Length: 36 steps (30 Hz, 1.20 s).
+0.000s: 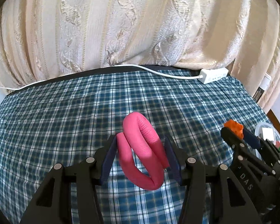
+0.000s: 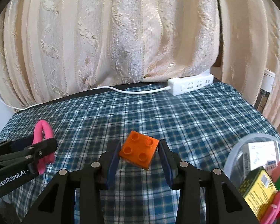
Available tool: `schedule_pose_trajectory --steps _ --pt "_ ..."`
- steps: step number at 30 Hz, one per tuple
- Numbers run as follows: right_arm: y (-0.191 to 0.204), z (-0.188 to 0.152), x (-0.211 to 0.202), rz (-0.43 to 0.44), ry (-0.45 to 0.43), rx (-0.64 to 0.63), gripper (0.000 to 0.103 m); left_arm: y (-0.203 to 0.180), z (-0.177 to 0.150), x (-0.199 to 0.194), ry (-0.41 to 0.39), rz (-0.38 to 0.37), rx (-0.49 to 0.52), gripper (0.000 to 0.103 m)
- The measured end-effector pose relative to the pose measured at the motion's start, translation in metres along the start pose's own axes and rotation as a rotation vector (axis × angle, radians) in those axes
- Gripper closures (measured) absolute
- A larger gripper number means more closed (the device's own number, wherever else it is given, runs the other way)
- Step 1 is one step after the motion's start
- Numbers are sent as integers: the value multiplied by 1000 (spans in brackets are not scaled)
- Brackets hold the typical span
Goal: Organize objects
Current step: 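Carry the orange block and pink curler over the clear bowl with both grippers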
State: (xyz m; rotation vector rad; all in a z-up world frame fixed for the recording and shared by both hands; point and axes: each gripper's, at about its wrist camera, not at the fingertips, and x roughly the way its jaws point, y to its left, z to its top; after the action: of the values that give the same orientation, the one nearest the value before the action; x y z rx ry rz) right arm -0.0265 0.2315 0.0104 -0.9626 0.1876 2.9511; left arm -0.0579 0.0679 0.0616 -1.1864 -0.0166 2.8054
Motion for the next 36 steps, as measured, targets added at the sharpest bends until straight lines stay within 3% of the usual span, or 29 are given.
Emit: schedule_pose_trajectory --steps 22,36 --pt "-54 -30 -72 -17 -26 124 59 -46 -15 -16 -7 -77 124 49" --pt "-149 -50 -127 -173 -88 271 59 -120 -24 -26 9 -191 256 49"
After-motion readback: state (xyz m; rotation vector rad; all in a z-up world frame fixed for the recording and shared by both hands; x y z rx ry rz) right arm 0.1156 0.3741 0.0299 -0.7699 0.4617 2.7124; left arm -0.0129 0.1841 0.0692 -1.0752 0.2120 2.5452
